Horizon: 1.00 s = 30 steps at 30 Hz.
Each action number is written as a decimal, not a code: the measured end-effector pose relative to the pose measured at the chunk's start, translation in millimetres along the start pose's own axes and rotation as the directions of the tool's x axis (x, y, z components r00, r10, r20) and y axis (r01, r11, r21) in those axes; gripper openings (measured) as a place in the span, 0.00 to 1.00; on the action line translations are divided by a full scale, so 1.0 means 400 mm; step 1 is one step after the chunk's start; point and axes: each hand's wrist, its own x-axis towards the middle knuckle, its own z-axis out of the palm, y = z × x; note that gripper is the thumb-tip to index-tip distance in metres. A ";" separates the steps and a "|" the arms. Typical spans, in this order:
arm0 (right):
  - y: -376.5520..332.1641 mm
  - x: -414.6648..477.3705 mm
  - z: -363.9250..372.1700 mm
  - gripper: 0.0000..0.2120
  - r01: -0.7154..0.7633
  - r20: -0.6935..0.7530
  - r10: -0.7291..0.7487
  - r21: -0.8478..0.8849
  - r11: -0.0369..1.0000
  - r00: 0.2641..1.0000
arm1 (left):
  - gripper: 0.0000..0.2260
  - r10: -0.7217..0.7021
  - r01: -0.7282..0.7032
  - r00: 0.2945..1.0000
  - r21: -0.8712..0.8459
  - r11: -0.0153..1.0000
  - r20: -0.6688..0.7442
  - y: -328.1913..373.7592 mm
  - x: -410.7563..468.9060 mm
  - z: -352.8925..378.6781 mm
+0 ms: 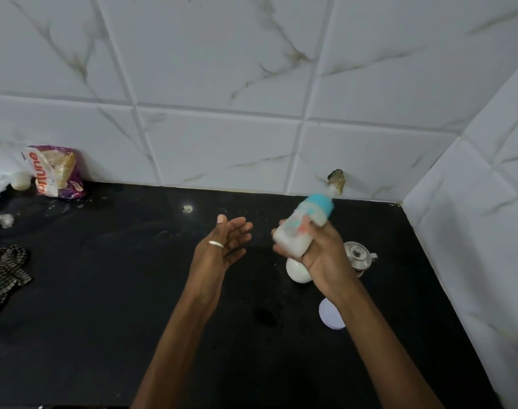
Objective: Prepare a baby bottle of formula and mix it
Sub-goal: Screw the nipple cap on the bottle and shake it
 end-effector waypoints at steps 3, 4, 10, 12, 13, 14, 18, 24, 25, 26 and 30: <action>0.015 0.004 0.012 0.32 -0.017 -0.035 0.017 -0.003 1.000 0.999 | 0.27 -0.012 0.012 1.000 -0.001 1.000 0.001 -0.004 0.004 -0.006; 0.021 0.001 0.011 0.35 -0.050 0.026 0.053 -0.117 0.992 0.998 | 0.27 -0.015 0.015 1.000 0.001 1.000 0.008 -0.004 0.006 -0.007; 0.003 0.018 0.028 0.38 0.089 -0.043 -0.084 0.118 0.989 0.996 | 0.27 -0.009 0.009 1.000 0.007 1.000 0.023 0.005 0.014 -0.028; 0.013 0.017 0.037 0.32 0.056 -0.036 -0.055 0.044 0.997 0.998 | 0.28 -0.017 0.017 1.000 0.002 1.000 0.027 0.006 0.018 -0.036; 0.023 0.016 0.033 0.36 0.009 0.020 -0.008 -0.066 0.998 1.000 | 0.28 -0.019 0.019 0.999 0.000 1.000 0.032 0.007 0.020 -0.039; 0.028 0.012 0.032 0.40 -0.025 0.082 0.039 -0.167 0.986 0.996 | 0.28 -0.020 0.020 0.999 0.001 1.000 0.038 0.009 0.022 -0.043; 0.011 0.021 0.035 0.44 0.087 0.022 -0.087 -0.007 0.996 0.996 | 0.28 -0.013 0.013 0.999 0.002 1.000 0.046 0.019 0.035 -0.060; 0.046 0.010 0.045 0.40 0.010 0.043 -0.001 -0.202 0.979 0.999 | 0.27 -0.034 0.031 0.994 0.027 0.999 0.102 0.013 0.057 -0.070; 0.044 0.008 0.041 0.39 0.032 0.059 -0.019 -0.216 0.976 0.998 | 0.27 -0.033 0.029 0.993 0.032 0.999 0.117 0.013 0.061 -0.066; 0.040 0.008 0.036 0.40 0.066 0.042 -0.059 -0.164 0.984 0.997 | 0.27 -0.031 0.028 0.992 0.032 0.999 0.125 0.013 0.064 -0.063; 0.039 0.008 0.033 0.45 0.114 -0.128 -0.106 0.050 0.992 0.986 | 0.27 -0.040 0.037 0.987 0.027 0.999 0.153 0.008 0.077 -0.053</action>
